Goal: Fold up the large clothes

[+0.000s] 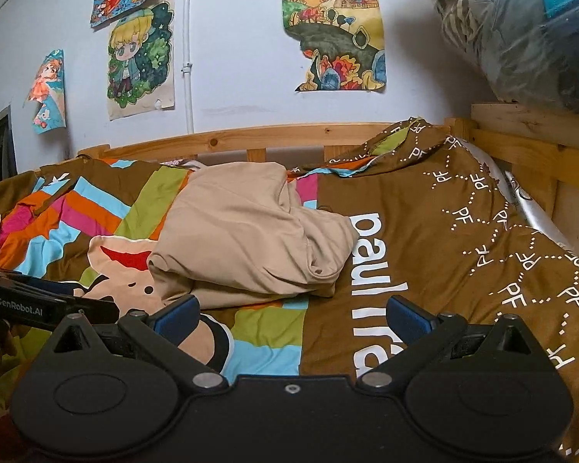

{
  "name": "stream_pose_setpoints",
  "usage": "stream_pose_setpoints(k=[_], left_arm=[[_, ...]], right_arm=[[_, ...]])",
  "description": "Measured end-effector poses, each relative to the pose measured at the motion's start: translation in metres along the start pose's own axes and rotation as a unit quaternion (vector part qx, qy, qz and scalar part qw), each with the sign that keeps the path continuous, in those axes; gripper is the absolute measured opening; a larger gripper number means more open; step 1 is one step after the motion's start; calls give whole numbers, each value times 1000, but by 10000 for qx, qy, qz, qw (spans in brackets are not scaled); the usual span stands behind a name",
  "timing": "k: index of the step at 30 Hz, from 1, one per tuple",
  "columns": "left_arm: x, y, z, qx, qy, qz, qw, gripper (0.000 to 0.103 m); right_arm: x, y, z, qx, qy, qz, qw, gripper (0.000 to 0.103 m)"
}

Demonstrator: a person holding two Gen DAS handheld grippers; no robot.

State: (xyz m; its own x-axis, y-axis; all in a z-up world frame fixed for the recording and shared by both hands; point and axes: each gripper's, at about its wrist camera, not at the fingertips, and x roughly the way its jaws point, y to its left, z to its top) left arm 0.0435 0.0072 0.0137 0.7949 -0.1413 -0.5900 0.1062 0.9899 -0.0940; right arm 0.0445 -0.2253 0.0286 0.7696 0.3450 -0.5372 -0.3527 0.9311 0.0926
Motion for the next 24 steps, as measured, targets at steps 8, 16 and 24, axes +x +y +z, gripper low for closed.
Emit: stream_pose_setpoints(k=[8,16,24], left_arm=[[0,1,0,-23,-8,-32,10000,102],[-1,1,0,-28,-35,-43,10000,102],[-1,1,0,-29,-32,-42,10000,102]], right_arm=[[0,0,1,3,7,7,10000,102],[0,0,1,2,6,7,10000,102],[0,0,0,4,6,10,10000,102]])
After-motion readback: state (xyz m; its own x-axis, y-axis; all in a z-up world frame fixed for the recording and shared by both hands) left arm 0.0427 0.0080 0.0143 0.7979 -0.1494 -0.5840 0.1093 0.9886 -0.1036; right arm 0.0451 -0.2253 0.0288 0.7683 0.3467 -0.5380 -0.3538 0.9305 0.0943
